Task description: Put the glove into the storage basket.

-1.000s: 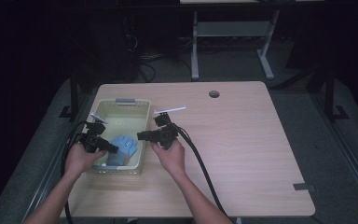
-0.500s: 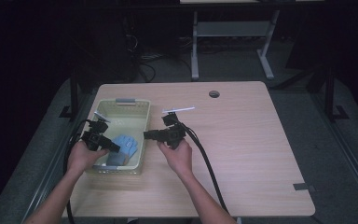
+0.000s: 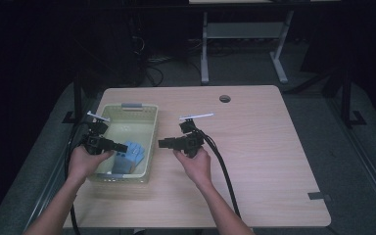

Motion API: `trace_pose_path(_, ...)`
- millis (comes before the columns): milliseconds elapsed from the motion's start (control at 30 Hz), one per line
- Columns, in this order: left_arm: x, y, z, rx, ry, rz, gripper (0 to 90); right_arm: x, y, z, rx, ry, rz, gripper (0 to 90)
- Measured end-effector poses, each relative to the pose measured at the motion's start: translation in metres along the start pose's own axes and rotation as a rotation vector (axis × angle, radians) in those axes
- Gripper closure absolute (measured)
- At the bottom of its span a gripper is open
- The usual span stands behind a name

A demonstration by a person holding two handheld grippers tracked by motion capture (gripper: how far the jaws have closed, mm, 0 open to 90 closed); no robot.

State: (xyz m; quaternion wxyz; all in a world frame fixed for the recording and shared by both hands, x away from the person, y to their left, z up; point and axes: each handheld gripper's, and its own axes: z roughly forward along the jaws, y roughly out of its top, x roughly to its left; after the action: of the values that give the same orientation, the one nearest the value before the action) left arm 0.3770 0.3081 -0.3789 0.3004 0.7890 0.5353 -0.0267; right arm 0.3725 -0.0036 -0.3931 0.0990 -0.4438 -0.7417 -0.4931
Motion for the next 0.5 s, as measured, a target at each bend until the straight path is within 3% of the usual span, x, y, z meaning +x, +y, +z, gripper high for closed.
trace_pose_path(167, -0.009, 0.002, 0.000, -0.023, -0.026, 0.015, 64.5, -0.006, -0.002, -0.008, 0.002, -0.004, 0.019, 61.4)
trace_pose_path(300, -0.017, 0.004, 0.003, -0.026, -0.049, 0.028, 63.1, -0.010, -0.003, -0.014, 0.005, -0.011, 0.007, 59.4)
trace_pose_path(500, -0.030, 0.007, 0.006, -0.042, -0.074, 0.053, 62.4, -0.020, -0.010, -0.025, -0.005, -0.008, 0.040, 57.9)
